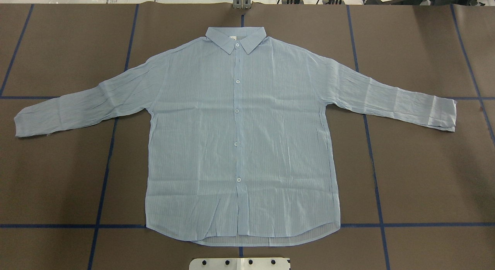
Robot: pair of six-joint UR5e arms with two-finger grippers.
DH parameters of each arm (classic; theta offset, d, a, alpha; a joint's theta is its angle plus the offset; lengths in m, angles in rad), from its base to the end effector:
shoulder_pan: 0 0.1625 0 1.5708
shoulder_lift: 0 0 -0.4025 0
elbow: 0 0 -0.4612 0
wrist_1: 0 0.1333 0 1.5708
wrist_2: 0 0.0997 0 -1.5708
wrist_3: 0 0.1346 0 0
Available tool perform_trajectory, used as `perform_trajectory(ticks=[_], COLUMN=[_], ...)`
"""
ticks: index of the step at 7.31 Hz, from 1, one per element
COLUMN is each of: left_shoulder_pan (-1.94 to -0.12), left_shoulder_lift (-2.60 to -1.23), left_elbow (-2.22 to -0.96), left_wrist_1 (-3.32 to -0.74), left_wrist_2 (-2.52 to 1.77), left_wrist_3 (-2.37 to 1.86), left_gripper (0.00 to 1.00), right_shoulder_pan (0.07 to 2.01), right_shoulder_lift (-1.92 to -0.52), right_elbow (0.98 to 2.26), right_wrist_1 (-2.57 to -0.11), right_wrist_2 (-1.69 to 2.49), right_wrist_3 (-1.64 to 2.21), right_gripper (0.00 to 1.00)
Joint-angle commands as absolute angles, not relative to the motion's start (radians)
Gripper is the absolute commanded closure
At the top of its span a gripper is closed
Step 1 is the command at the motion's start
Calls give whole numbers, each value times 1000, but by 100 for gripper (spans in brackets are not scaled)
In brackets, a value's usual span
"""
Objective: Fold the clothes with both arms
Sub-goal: 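Move the right gripper toward the cuff of the sleeve nearest it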
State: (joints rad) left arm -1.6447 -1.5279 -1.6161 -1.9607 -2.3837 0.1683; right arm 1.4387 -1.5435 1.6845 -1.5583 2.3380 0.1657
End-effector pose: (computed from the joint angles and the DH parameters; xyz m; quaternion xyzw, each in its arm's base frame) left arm -0.0776 -0.5673 0.6109 0.2246 0.3633 0.1195 0.8963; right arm -0.0370 -0.5811 0.5805 0.0150 -0.3796 -0.0132 0.9249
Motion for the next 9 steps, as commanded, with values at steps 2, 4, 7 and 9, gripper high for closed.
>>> perform_trajectory(ticks=[2, 4, 7, 9], left_shoulder_pan=[-1638, -1635, -1626, -1611], left_shoulder_lift=[-1499, -1482, -1483, -1483], left_elbow=[-1646, -1638, -1631, -1628], left_wrist_1=[-1963, -2006, -2049, -2059], left_wrist_2=[-2385, -2388, -2390, -2391], left_wrist_3=[115, 124, 127, 118], left_gripper=[0, 0, 0, 0], right_shoulder_pan=[1436, 1422, 1312, 1304], right_shoulder_lift=[-1565, -1565, -1522, -1418], right_elbow=[1686, 1684, 1579, 1355], right_wrist_1=[-1545, -1545, -1394, -1235], right_wrist_2=[2341, 2350, 2333, 2332], right_wrist_3=[166, 167, 186, 239], right_gripper=[0, 0, 0, 0])
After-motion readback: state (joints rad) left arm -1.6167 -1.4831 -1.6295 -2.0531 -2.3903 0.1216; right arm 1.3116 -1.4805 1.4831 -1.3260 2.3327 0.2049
